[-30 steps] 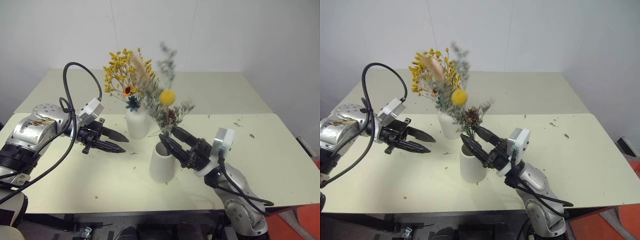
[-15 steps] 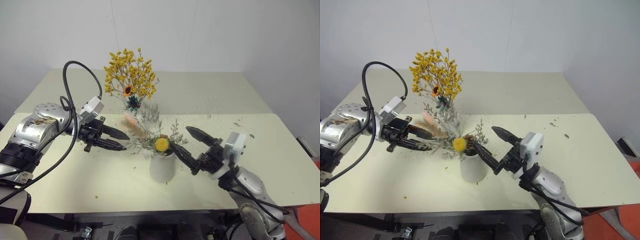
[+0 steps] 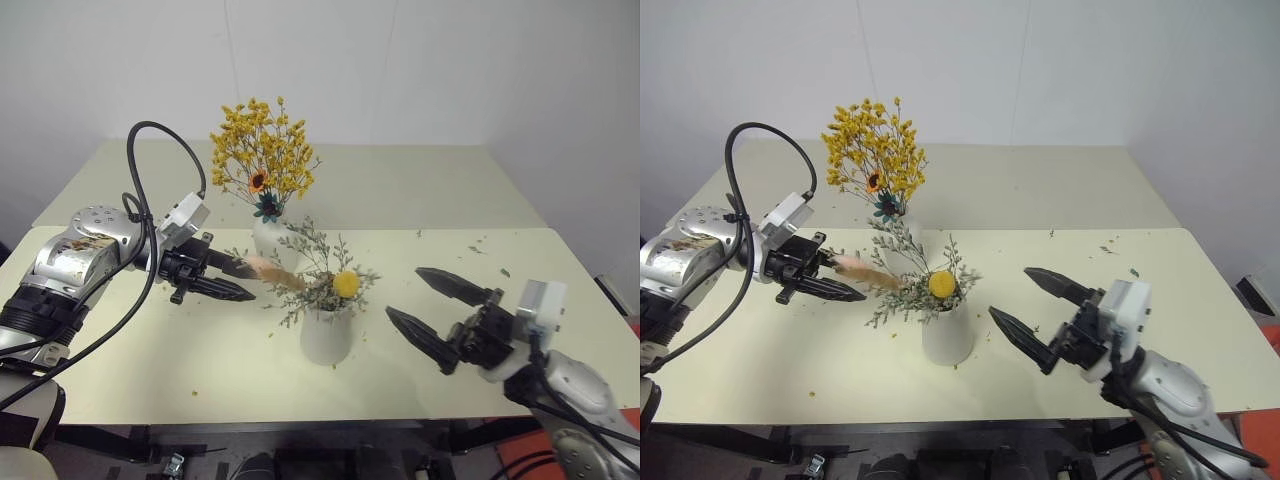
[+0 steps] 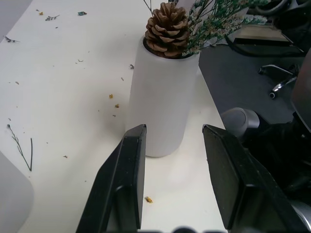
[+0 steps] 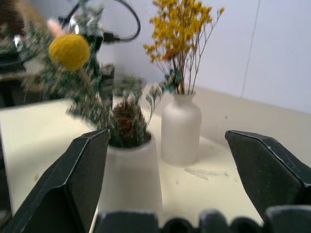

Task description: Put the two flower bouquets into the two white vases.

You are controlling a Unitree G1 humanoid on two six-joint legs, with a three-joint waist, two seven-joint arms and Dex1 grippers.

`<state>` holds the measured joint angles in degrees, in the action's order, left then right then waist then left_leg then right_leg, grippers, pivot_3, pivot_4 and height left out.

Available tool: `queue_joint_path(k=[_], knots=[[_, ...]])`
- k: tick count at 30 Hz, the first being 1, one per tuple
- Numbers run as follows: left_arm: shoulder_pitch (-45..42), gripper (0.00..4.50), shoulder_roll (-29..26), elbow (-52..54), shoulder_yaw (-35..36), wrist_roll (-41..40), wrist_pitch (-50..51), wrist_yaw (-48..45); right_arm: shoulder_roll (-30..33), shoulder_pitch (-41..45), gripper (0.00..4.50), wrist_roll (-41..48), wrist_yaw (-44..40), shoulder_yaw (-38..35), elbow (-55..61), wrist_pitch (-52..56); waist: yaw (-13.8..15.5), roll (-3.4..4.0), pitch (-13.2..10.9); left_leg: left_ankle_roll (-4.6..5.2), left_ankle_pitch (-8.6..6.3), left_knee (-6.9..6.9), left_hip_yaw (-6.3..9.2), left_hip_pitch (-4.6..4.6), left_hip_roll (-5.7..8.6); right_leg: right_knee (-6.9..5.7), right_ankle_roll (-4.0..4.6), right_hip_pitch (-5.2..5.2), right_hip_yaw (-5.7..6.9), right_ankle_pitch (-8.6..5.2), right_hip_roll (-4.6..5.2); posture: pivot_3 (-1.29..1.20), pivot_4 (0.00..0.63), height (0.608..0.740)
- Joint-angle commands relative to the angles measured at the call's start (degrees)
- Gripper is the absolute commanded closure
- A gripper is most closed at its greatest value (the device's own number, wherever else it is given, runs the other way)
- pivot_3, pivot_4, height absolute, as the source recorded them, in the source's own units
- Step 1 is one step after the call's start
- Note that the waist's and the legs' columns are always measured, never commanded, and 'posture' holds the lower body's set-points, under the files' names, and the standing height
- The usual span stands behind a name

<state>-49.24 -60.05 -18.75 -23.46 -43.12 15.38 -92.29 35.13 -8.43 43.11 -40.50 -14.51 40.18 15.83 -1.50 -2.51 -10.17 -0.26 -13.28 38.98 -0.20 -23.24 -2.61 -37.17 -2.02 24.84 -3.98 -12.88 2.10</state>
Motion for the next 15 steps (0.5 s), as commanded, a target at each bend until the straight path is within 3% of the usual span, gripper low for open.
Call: queue_joint_path(k=[1,6,12,15], knots=[[1.08,2.51,-1.58,2.02,4.43,-1.79,0.86,-0.21,5.23,-3.15,0.02,3.62,-4.32,-8.96,-0.54,2.06,0.17,0.0,0.0,0.0,0.0,0.0,-0.01,0.0,0.0,0.0,0.0,0.0,-0.01,0.0,0.0,0.0,0.15,0.74],[4.53,2.51,-2.22,4.8,9.81,-1.57,3.4,-0.21,12.8,-3.88,0.02,5.26,-10.0,-16.4,-5.31,4.75,0.48,0.0,0.0,0.0,0.0,0.03,-0.03,0.24,0.0,0.03,-0.01,-0.26,-0.02,0.0,0.0,0.0,0.15,0.74],[10.45,2.51,-4.23,8.33,17.71,-2.17,7.14,-0.21,17.5,-1.74,0.02,6.11,-15.03,-18.83,-9.61,6.71,0.48,0.0,0.0,0.01,0.0,0.01,-0.05,0.56,-0.02,0.05,0.3,-0.57,-0.03,-0.2,0.0,0.0,0.15,0.74],[13.97,1.88,-6.51,10.19,19.43,-3.59,7.45,-0.21,17.53,-0.43,0.0,6.23,-15.37,-17.71,-9.79,7.28,0.51,0.0,0.0,0.0,0.0,0.0,-0.06,0.57,-0.04,0.06,0.28,-0.58,-0.03,-0.19,0.0,0.0,0.15,0.74]])
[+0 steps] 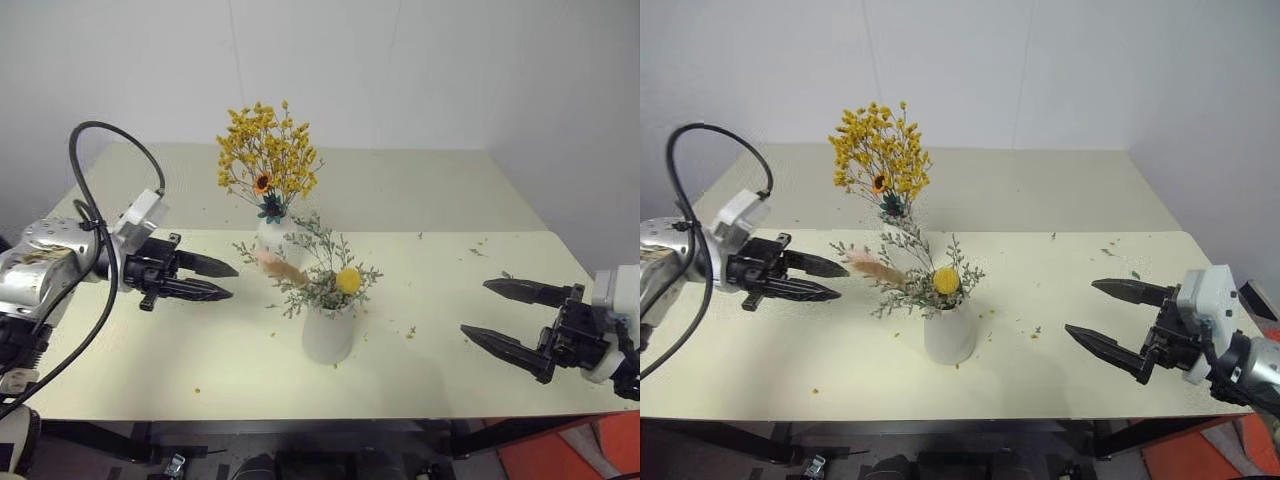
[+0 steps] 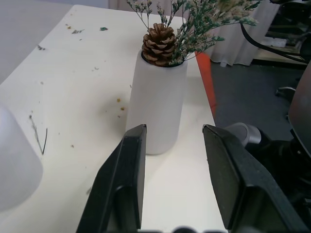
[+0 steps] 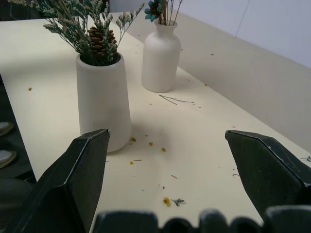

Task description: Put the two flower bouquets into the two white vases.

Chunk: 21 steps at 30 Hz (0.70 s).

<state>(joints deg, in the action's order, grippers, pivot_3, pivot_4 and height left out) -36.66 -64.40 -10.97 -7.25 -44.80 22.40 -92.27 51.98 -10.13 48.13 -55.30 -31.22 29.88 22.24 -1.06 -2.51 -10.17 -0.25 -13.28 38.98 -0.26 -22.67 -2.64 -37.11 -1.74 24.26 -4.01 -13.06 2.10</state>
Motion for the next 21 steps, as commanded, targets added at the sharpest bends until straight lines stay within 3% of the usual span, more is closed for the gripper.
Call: queue_joint_path(k=[1,6,10,14,21], knots=[[2.25,1.63,-2.69,2.97,3.74,-1.91,0.6,-0.23,0.67,1.69,0.0,0.69,-0.49,-0.46,0.39,0.98,0.12,0.0,0.0,0.0,0.0,0.0,0.0,0.0,0.0,0.0,-0.01,0.0,0.0,0.0,0.0,0.0,0.15,0.74],[7.21,0.04,-5.3,6.05,11.4,-1.56,4.2,-0.22,2.33,4.14,0.0,0.47,-4.14,2.74,-0.89,2.41,0.26,0.0,0.0,0.0,0.0,0.0,-0.02,-0.04,-0.01,0.03,0.03,0.02,0.01,-0.02,0.02,0.0,0.15,0.74],[12.28,0.02,-8.15,9.13,18.15,-2.08,8.05,-0.14,3.14,6.94,0.0,2.05,-5.49,4.01,-1.27,4.44,0.21,0.02,-0.02,0.0,0.0,-0.03,-0.05,-0.03,-0.04,0.04,0.07,0.06,0.01,-0.05,0.02,0.0,0.15,0.74],[15.18,0.02,-7.6,11.29,22.35,-1.7,9.87,0.93,2.04,8.81,0.0,-1.12,-4.31,6.32,-2.39,3.82,0.24,0.04,-0.03,0.0,0.0,-0.07,-0.08,-0.01,-0.07,0.04,0.1,0.07,0.01,-0.07,0.02,0.0,0.15,0.74],[10.44,0.02,-0.53,11.75,19.52,2.05,7.51,6.24,1.1,10.87,0.0,-8.51,-1.49,7.68,-5.11,0.94,0.63,0.05,-0.02,0.0,0.0,-0.02,-0.08,-0.05,-0.01,0.05,0.11,0.06,0.02,-0.07,0.06,0.0,0.15,0.74]])
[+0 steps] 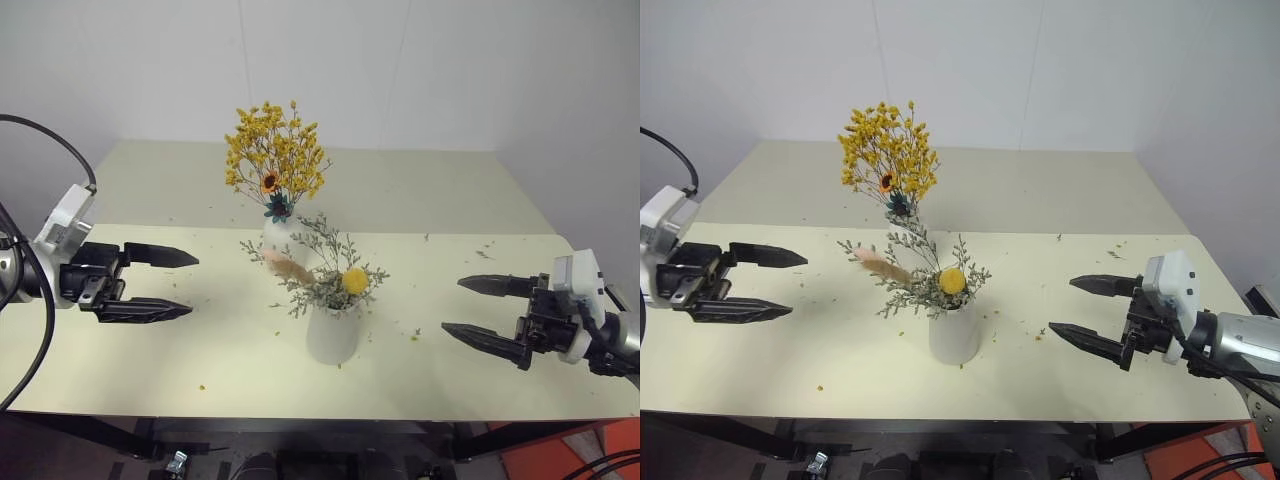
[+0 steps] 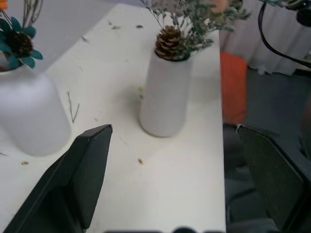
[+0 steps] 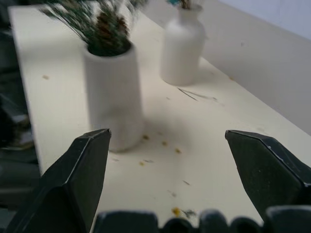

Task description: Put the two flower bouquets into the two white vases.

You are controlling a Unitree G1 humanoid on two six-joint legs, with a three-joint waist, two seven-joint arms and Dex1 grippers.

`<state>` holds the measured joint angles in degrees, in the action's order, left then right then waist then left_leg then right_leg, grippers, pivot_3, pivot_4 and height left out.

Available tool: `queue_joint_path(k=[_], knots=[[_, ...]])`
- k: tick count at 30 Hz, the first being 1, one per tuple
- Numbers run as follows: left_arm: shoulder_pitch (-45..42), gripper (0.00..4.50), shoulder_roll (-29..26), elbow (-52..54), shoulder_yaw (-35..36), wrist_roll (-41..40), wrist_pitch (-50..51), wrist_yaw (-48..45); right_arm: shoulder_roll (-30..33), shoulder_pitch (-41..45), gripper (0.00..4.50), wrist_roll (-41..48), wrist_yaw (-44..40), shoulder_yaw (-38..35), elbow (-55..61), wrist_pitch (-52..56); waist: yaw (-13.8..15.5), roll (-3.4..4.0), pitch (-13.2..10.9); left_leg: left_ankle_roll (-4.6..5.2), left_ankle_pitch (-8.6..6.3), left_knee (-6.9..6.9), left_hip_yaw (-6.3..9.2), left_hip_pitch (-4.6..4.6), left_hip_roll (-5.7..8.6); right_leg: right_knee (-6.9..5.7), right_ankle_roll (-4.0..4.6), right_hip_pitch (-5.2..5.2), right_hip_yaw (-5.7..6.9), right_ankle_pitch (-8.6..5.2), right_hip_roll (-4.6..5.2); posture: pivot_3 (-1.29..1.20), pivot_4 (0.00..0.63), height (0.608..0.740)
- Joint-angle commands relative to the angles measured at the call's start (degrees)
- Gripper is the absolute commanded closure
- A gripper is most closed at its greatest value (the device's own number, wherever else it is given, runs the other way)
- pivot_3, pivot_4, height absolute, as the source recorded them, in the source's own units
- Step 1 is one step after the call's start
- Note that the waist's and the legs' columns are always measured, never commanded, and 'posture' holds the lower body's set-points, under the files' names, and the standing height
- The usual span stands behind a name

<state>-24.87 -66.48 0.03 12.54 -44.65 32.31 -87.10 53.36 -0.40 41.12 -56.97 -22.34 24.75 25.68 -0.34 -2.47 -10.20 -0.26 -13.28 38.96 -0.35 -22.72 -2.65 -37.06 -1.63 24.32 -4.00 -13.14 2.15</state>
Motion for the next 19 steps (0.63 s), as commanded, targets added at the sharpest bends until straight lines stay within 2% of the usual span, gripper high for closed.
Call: queue_joint_path(k=[1,5,8,13,19], knots=[[-1.22,0.02,2.81,0.0,-0.5,2.82,-3.49,1.47,-0.19,1.03,0.0,-1.67,0.41,-1.68,1.09,-2.49,-0.21,0.01,0.0,0.0,0.0,-0.01,-0.03,0.0,0.01,0.02,-0.01,0.0,-0.03,0.01,0.0,0.0,0.15,0.74],[0.53,0.02,6.66,0.9,-0.06,4.6,-6.08,2.97,1.51,0.72,0.0,2.77,-0.24,-5.6,4.88,1.33,-0.51,0.03,0.0,0.0,0.0,-0.11,-0.01,-0.04,-0.02,0.02,-0.27,0.07,-0.01,0.16,-0.04,0.0,0.15,0.74],[0.64,0.02,8.74,2.35,0.14,4.09,-5.37,4.27,3.6,0.86,0.0,-0.47,0.0,-4.65,3.3,1.97,-0.6,0.01,-0.01,0.0,0.0,-0.12,0.0,-0.07,-0.05,0.04,-0.28,0.07,0.0,0.16,-0.05,0.0,0.15,0.74],[1.15,0.02,9.95,1.67,-0.67,5.94,-7.49,3.48,2.19,0.0,0.0,1.84,-1.45,-5.59,4.86,1.21,-0.48,0.01,-0.01,0.0,0.0,-0.1,-0.01,-0.04,-0.03,0.05,-0.26,0.04,-0.01,0.15,-0.04,0.0,0.15,0.74],[2.47,0.02,9.5,1.89,0.99,6.0,-8.06,2.78,2.12,1.13,0.0,0.27,-1.18,-5.54,3.41,0.27,-0.64,0.02,-0.01,0.0,0.0,-0.09,-0.02,-0.02,-0.04,0.05,-0.25,0.04,-0.02,0.14,-0.04,0.0,0.15,0.74]])
